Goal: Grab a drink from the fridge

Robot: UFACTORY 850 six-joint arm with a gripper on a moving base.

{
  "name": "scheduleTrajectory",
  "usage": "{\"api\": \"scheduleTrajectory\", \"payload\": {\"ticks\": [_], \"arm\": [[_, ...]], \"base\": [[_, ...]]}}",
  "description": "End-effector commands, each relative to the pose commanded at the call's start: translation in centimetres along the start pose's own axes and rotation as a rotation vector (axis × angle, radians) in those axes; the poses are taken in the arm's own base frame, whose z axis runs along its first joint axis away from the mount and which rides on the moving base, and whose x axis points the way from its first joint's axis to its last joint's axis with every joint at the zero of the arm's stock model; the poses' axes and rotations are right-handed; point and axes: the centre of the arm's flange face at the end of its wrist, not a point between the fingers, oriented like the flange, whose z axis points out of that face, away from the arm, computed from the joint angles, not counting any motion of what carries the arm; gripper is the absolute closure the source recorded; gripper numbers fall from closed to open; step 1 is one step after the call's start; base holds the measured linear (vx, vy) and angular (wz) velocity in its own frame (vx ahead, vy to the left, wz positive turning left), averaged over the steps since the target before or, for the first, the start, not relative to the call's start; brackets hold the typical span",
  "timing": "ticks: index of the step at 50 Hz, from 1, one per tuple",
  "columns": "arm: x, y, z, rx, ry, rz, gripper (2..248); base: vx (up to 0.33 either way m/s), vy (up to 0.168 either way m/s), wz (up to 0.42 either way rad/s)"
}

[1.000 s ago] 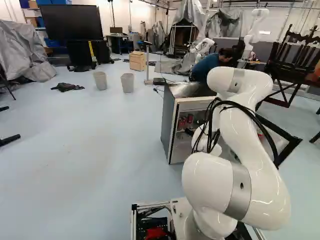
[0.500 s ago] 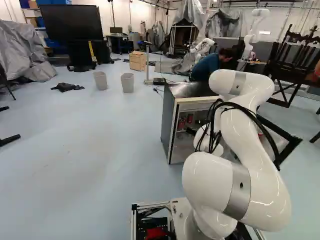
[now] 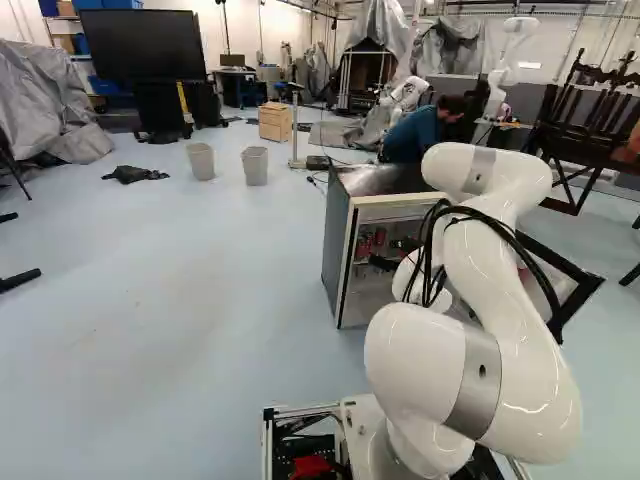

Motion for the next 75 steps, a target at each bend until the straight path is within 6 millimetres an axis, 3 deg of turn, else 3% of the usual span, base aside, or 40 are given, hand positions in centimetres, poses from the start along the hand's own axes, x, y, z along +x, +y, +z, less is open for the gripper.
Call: {"api": "scheduleTrajectory", "payload": {"ticks": [43,75], "arm": [[0.3,0.3,1.8,0.212,0.071,-0.068,3],[0.1,1.6,5.3,0.231,0.113,-0.113,3]], "base": [[0.0,0.0,0.0],[0.0,0.0,0.0]]}}
